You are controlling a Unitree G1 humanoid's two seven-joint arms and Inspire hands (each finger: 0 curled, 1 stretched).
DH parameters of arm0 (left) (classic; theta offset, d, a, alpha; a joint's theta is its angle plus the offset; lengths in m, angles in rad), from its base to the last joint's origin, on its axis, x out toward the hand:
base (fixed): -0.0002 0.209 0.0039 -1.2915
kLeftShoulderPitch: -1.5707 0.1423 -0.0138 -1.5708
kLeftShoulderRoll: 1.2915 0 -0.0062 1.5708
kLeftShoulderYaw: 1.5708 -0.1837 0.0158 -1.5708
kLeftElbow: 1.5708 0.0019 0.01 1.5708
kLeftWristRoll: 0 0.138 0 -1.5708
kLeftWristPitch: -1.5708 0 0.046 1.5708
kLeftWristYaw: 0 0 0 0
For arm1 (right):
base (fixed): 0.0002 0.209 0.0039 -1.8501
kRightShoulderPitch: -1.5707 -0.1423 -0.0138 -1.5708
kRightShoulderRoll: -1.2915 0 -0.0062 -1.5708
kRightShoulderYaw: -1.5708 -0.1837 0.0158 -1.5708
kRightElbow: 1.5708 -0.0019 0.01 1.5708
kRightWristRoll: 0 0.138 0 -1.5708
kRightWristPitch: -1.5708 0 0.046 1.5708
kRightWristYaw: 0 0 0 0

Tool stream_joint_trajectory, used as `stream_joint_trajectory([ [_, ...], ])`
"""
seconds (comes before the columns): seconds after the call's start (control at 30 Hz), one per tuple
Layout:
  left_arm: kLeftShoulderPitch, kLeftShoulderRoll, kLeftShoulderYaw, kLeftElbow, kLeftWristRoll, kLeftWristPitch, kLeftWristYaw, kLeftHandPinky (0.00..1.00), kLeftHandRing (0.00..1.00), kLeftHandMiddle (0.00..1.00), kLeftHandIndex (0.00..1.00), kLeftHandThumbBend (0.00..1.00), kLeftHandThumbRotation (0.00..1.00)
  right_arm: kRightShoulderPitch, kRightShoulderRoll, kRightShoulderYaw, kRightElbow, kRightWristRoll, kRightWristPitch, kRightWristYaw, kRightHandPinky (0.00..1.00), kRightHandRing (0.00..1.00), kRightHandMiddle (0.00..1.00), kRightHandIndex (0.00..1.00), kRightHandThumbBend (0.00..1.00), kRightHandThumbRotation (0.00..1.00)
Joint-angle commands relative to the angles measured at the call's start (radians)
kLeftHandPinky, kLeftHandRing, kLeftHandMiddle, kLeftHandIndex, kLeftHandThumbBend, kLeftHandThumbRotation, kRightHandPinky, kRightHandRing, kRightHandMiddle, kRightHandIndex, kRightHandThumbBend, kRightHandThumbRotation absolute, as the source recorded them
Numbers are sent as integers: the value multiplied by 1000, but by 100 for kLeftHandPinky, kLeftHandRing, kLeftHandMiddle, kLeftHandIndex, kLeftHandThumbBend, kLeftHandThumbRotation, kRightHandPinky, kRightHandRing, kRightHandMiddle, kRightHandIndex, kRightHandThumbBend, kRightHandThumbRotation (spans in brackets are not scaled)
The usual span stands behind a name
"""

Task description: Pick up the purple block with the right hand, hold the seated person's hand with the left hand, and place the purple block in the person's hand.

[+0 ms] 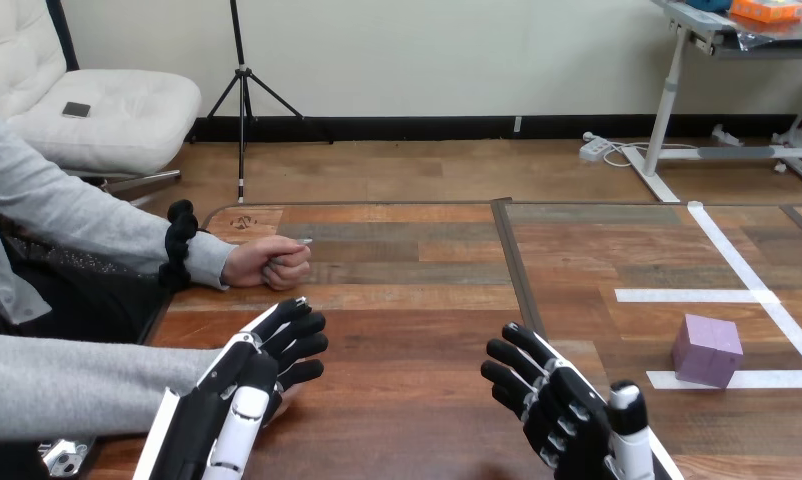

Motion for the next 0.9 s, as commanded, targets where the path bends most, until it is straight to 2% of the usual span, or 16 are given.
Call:
stream_joint_trajectory([
  [0.0, -102, -21, 17, -5, 5, 5, 3, 76, 80, 81, 81, 52, 88, -152, -15, -26, 27, -12, -9, -18, 96, 90, 90, 90, 93, 100],
  [0.23, -136, -26, 14, -17, -19, 41, 3, 72, 81, 81, 82, 51, 85, -254, -24, -56, 91, -18, -2, -46, 92, 88, 88, 88, 97, 98],
  [0.43, -161, -20, 17, -17, -31, 44, -11, 70, 83, 82, 83, 48, 85, -340, -61, -83, 143, -40, 5, -62, 92, 88, 88, 87, 100, 97],
  [0.53, -172, -21, 19, -13, -33, 41, -15, 69, 83, 81, 83, 48, 85, -384, -80, -98, 184, -39, -9, -59, 92, 88, 88, 87, 100, 97],
  [0.63, -173, -24, 20, -18, -32, 43, -12, 67, 83, 81, 82, 50, 86, -431, -100, -115, 239, -48, -51, -51, 92, 88, 88, 87, 100, 98],
  [0.77, -176, -25, 26, -6, -30, 26, -15, 66, 82, 80, 81, 51, 86, -491, -126, -139, 309, -71, -99, -66, 89, 87, 87, 86, 99, 99],
  [0.8, -171, -24, 29, -10, -32, 29, -14, 66, 82, 80, 81, 53, 86, -524, -150, -152, 340, -82, -105, -77, 85, 86, 86, 85, 98, 99],
  [0.87, -164, -23, 33, -15, -35, 34, -13, 67, 82, 80, 81, 54, 86, -564, -177, -167, 377, -96, -115, -89, 83, 85, 85, 84, 99, 98],
])
